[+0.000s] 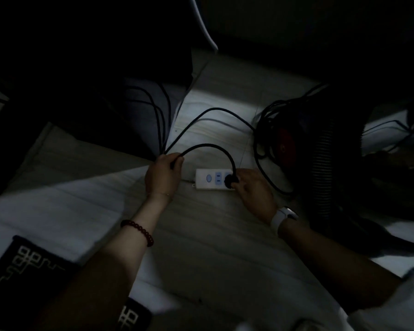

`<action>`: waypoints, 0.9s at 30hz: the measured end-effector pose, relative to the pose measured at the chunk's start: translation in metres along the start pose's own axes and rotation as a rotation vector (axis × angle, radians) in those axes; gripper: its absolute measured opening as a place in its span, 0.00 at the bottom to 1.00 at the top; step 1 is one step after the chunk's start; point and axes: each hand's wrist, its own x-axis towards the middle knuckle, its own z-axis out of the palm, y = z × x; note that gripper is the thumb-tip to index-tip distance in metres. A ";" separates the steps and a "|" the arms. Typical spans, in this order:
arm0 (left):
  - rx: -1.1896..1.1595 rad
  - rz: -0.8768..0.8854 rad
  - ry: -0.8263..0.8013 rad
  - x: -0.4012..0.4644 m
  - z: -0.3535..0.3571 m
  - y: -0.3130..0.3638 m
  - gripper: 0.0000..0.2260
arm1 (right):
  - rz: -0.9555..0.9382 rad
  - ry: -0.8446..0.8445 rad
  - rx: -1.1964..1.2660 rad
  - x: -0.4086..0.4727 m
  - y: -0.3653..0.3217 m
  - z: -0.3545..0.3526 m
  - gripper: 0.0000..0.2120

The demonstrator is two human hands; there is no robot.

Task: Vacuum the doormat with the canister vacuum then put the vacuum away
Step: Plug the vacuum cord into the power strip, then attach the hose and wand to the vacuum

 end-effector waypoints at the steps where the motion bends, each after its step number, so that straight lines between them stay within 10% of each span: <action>1: 0.013 0.001 -0.015 -0.007 -0.004 0.004 0.12 | 0.060 0.007 -0.007 -0.008 -0.007 -0.006 0.21; 12: 0.458 0.107 -0.126 -0.132 -0.151 0.138 0.21 | 0.087 0.111 -0.264 -0.138 -0.165 -0.156 0.25; 27: 0.064 0.159 -0.273 -0.257 -0.308 0.387 0.16 | 0.329 0.329 -0.008 -0.323 -0.293 -0.408 0.19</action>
